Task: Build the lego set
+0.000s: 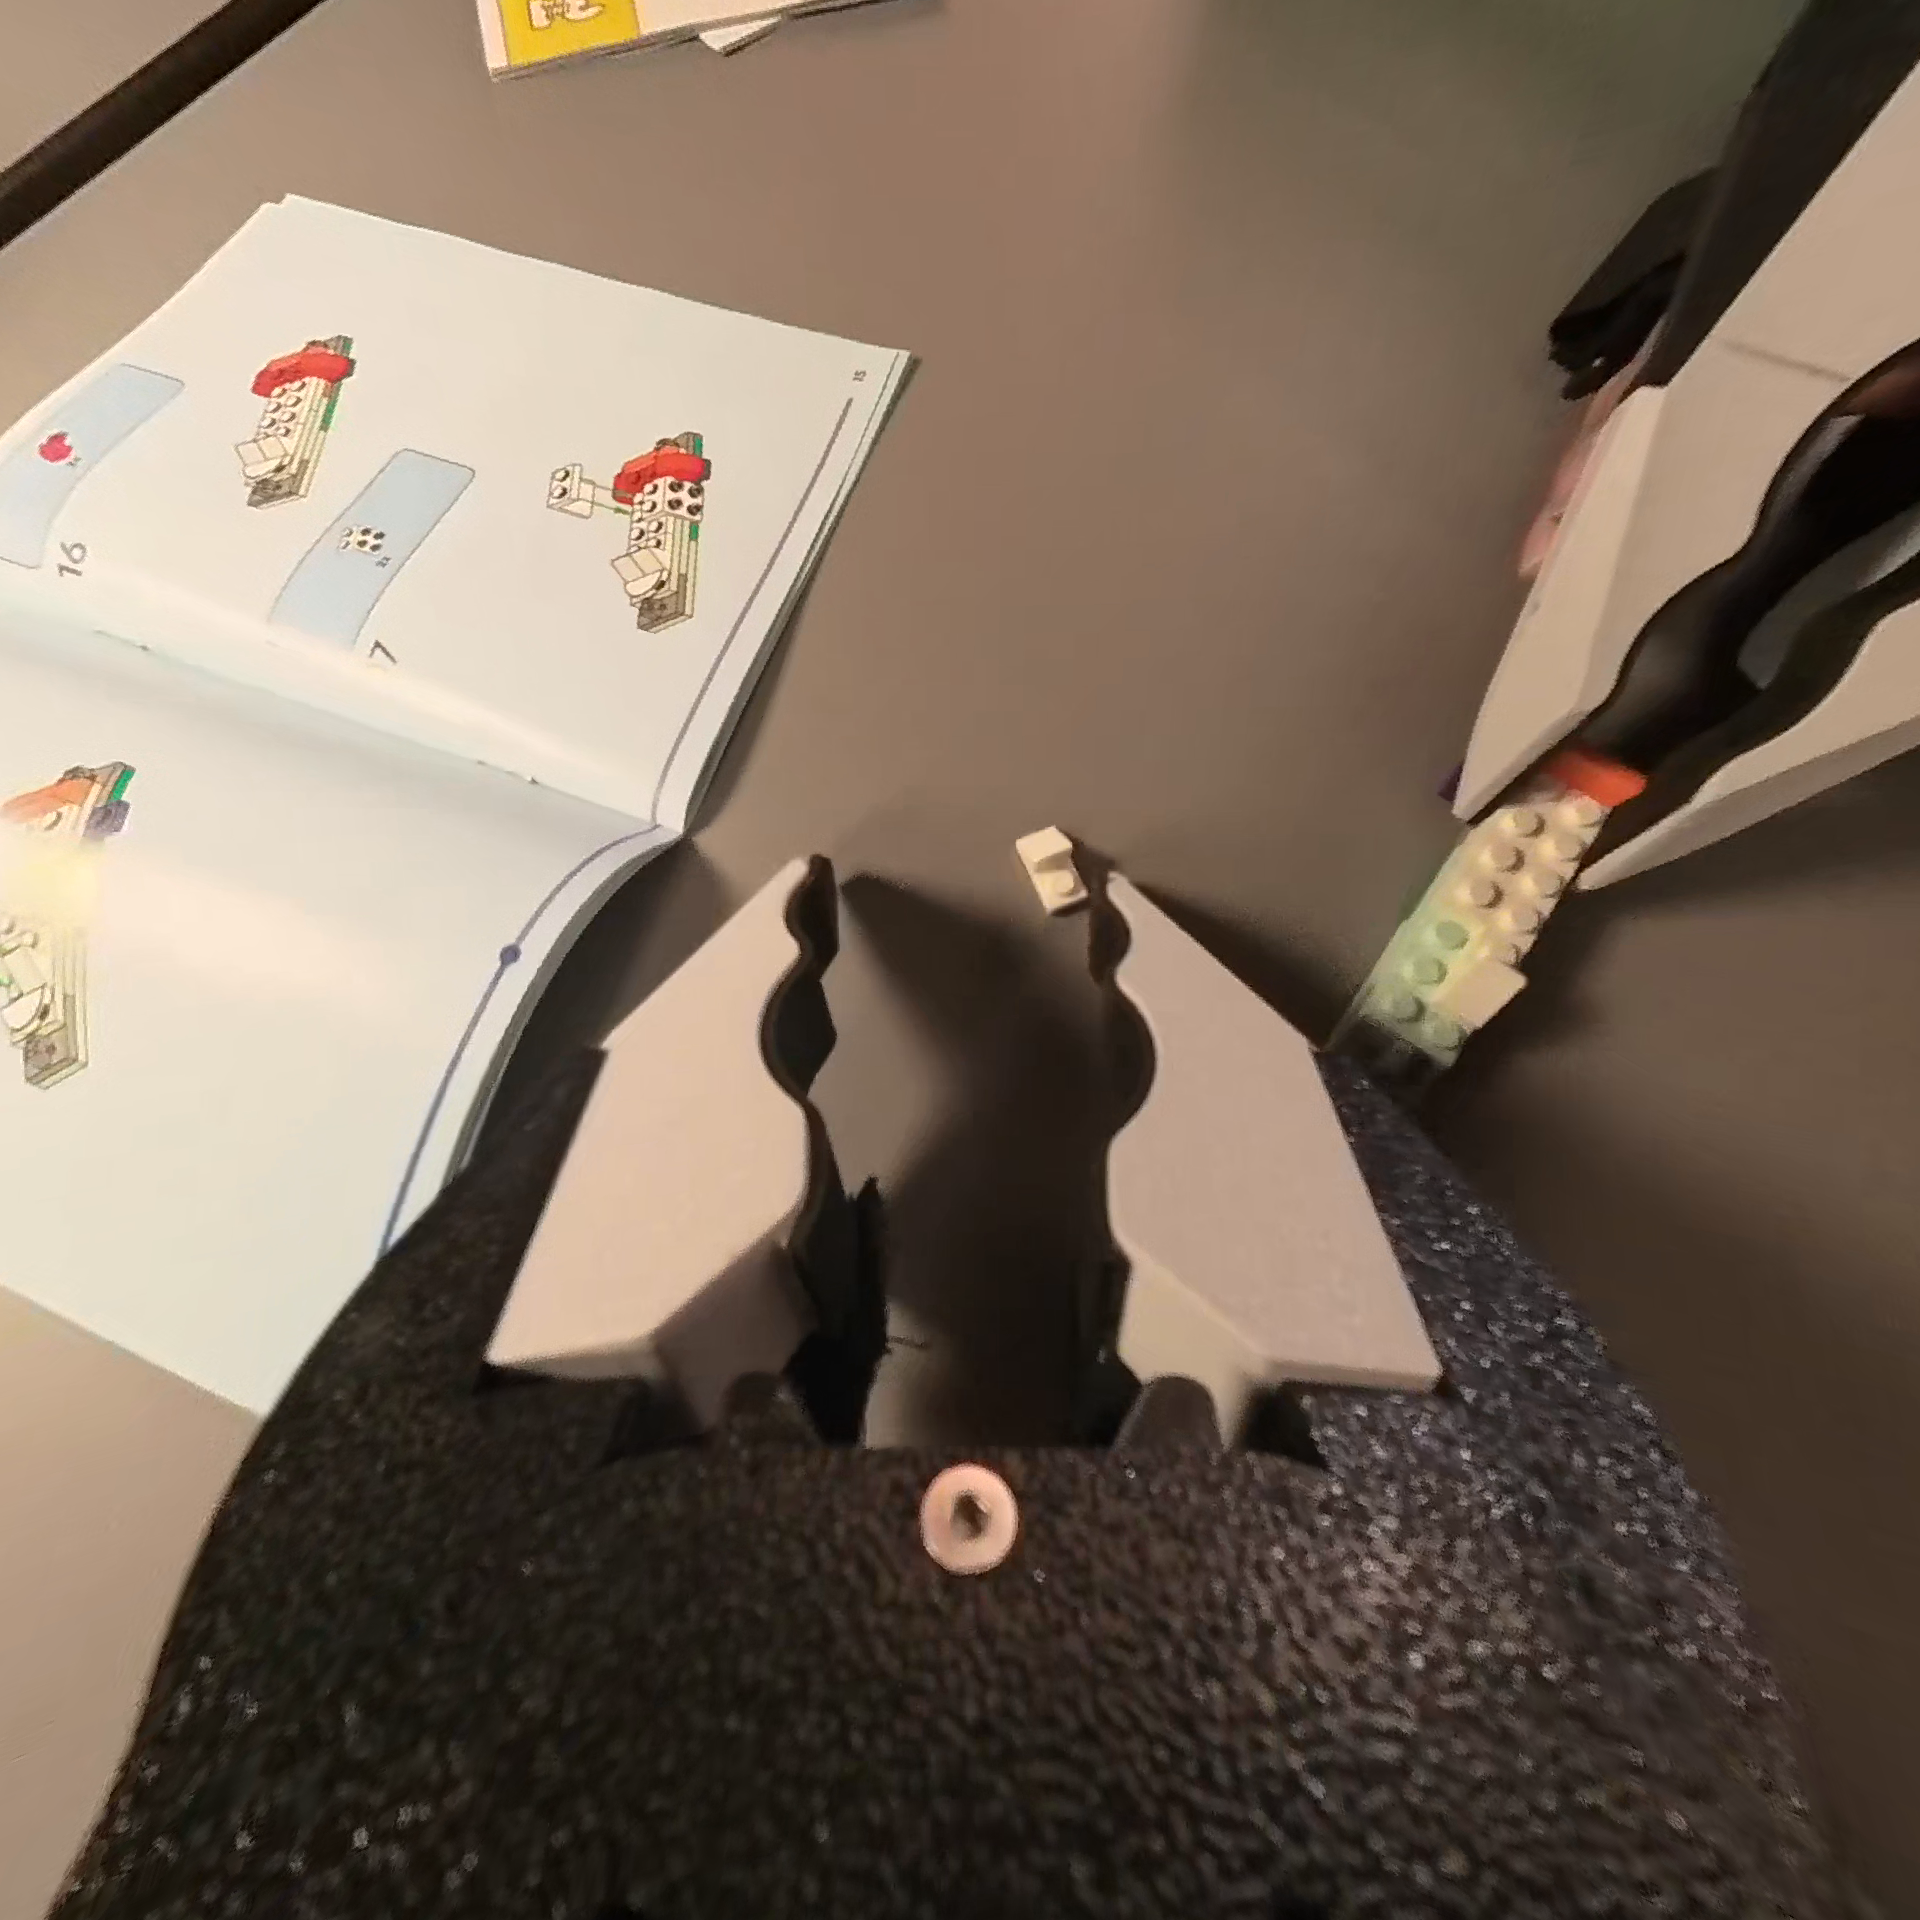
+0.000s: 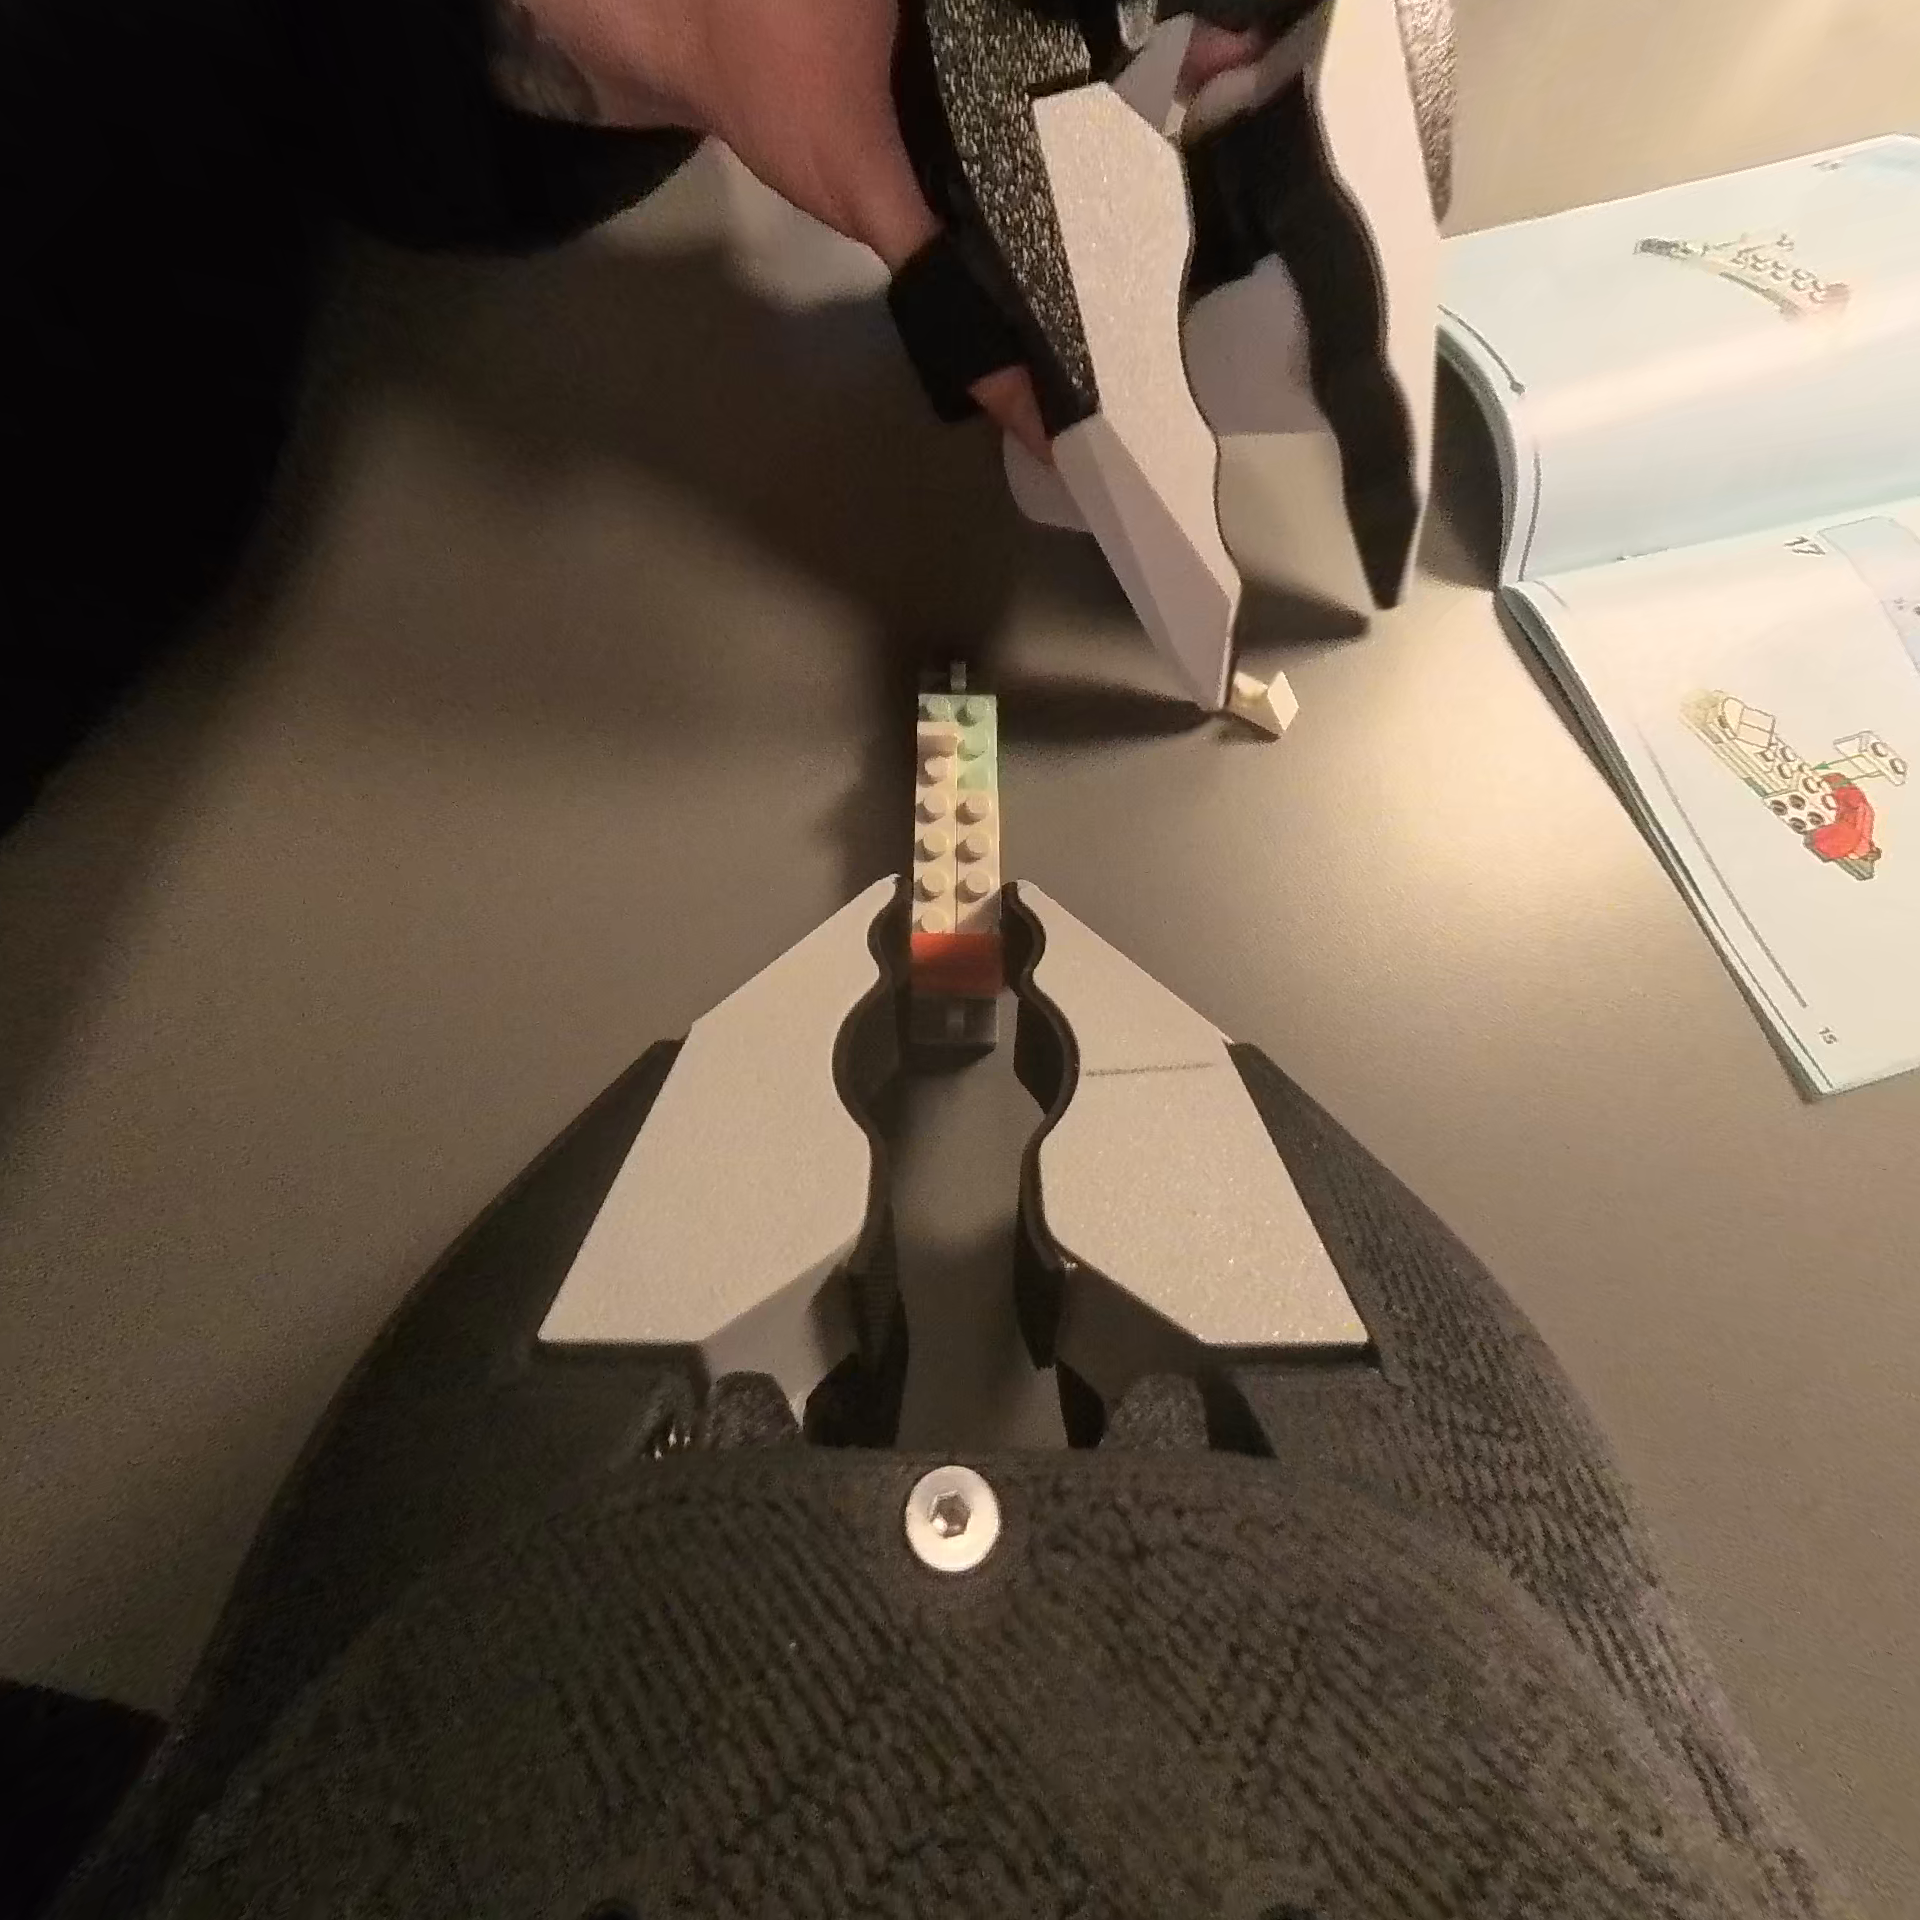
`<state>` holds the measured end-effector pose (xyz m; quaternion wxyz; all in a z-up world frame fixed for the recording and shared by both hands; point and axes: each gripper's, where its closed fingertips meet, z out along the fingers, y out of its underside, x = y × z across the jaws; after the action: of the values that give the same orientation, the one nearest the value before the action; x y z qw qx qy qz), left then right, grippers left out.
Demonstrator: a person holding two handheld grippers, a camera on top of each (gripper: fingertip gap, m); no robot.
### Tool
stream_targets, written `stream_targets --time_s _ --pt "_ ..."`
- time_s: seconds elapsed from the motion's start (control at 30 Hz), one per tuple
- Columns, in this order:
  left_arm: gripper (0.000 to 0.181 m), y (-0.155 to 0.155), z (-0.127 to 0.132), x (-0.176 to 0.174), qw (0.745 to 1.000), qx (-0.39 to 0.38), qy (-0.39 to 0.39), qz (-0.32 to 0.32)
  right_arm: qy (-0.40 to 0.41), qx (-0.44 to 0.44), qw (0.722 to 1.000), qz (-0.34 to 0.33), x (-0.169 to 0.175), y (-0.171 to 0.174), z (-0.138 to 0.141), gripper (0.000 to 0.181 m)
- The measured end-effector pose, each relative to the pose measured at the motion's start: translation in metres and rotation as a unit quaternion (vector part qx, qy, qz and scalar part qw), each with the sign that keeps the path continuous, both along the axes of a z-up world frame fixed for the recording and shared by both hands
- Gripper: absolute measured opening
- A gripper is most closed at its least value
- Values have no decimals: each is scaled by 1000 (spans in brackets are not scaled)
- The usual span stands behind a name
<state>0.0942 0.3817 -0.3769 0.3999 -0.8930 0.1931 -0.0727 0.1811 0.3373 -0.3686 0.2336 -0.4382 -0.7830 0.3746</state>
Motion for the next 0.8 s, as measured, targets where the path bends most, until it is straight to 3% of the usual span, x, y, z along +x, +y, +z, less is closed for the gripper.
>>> stream_targets --time_s 0.33,0.8 --pt "36 -25 4 9 999 10 -27 -30 0 1 1000 -6 -1 2 0 16" --pt "34 -29 12 16 996 12 -80 -42 -2 -2 1000 -9 -2 3 -1 16"
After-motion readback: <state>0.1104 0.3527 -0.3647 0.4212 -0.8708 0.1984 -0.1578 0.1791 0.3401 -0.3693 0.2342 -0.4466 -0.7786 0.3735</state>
